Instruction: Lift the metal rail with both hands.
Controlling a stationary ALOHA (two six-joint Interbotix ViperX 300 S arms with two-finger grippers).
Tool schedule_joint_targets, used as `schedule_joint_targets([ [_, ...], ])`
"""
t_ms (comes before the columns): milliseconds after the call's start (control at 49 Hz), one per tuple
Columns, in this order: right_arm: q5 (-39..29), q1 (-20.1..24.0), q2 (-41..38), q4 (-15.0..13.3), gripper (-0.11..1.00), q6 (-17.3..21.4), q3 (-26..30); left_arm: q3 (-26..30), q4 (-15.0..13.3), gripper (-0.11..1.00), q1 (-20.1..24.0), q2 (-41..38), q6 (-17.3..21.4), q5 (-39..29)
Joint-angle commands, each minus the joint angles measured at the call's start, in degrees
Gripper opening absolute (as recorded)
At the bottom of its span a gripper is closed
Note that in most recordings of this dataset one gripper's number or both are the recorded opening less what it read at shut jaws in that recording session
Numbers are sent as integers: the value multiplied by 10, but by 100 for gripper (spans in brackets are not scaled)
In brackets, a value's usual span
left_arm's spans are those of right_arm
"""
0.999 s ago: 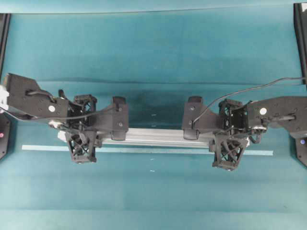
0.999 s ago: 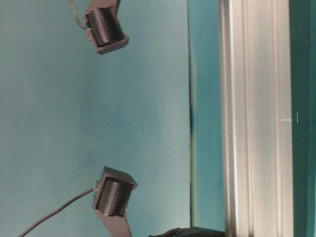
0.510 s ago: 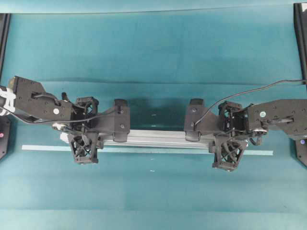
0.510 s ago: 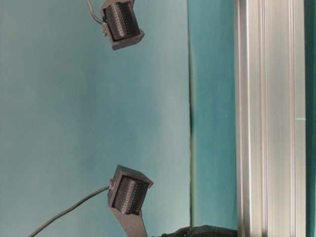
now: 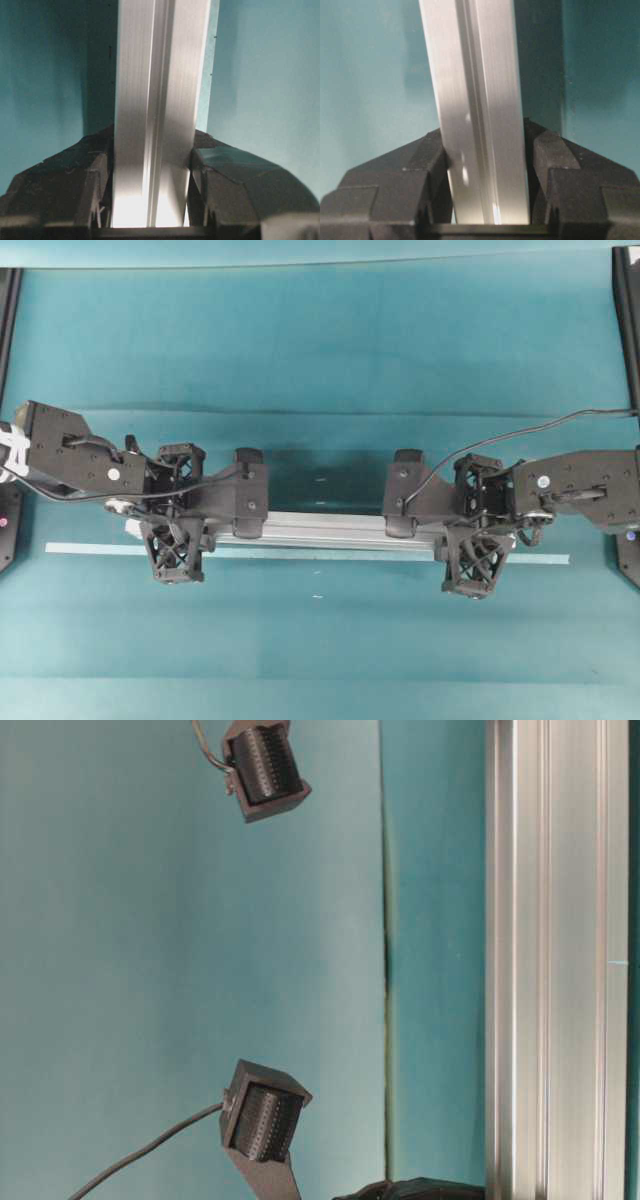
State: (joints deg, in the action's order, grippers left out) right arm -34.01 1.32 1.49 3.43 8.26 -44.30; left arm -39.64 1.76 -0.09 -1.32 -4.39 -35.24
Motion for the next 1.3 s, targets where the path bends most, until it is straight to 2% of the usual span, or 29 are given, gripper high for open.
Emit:
schedule_joint_targets([
  [0, 4, -1, -3, 4, 37, 8, 2, -4, -3, 28, -4, -1, -22, -1],
  [285, 15, -3, -11, 4, 37, 6, 2, -4, -2, 28, -10, -3, -62, 3],
  [591, 21, -3, -25, 4, 37, 4, 4, -2, -2, 28, -17, -4, -60, 4],
  [938, 25, -7, -25, 4, 37, 11, 0, -6, -2, 28, -17, -5, -49, 45],
  [1284, 34, -11, -25, 4, 37, 8, 1, -8, -2, 28, -17, -3, -54, 62],
])
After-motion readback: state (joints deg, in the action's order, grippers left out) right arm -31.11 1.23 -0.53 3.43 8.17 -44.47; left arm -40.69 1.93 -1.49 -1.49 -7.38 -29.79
